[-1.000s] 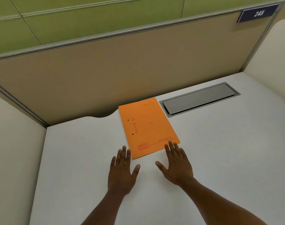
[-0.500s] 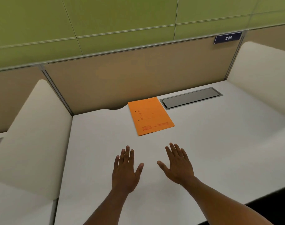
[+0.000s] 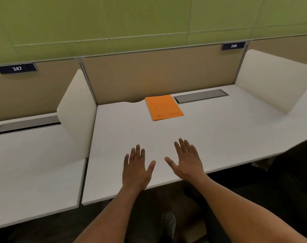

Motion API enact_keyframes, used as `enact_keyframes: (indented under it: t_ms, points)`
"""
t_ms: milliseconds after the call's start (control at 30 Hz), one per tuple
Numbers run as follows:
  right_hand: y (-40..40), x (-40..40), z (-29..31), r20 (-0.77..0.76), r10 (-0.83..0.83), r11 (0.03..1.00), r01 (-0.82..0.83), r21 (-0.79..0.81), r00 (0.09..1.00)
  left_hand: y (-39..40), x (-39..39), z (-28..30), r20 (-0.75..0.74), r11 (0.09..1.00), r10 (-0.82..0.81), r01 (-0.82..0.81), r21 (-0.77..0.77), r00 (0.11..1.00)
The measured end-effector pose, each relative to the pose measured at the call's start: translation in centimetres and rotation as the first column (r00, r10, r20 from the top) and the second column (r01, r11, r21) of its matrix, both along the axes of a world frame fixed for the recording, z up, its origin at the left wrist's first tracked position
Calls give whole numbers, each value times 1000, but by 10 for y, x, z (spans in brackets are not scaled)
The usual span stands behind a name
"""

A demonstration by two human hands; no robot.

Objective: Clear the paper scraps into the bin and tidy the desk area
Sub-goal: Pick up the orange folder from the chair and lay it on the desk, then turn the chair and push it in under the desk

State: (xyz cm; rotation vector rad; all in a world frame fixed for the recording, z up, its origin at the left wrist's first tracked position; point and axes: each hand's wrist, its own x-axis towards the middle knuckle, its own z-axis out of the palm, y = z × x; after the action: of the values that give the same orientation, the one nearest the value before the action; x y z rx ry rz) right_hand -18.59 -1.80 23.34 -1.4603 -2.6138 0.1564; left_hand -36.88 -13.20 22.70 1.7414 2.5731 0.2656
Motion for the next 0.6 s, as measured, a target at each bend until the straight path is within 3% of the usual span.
enact_keyframes:
  t_ms: [300, 600]
  points:
    - [-81, 75, 55, -76, -49, 997, 53, 49, 996, -51, 78, 52, 51, 990, -85, 78, 119, 995]
    - [-132, 201, 103, -187, -151, 971, 181, 156, 971, -72, 187, 87, 81, 909, -316, 277, 313, 945]
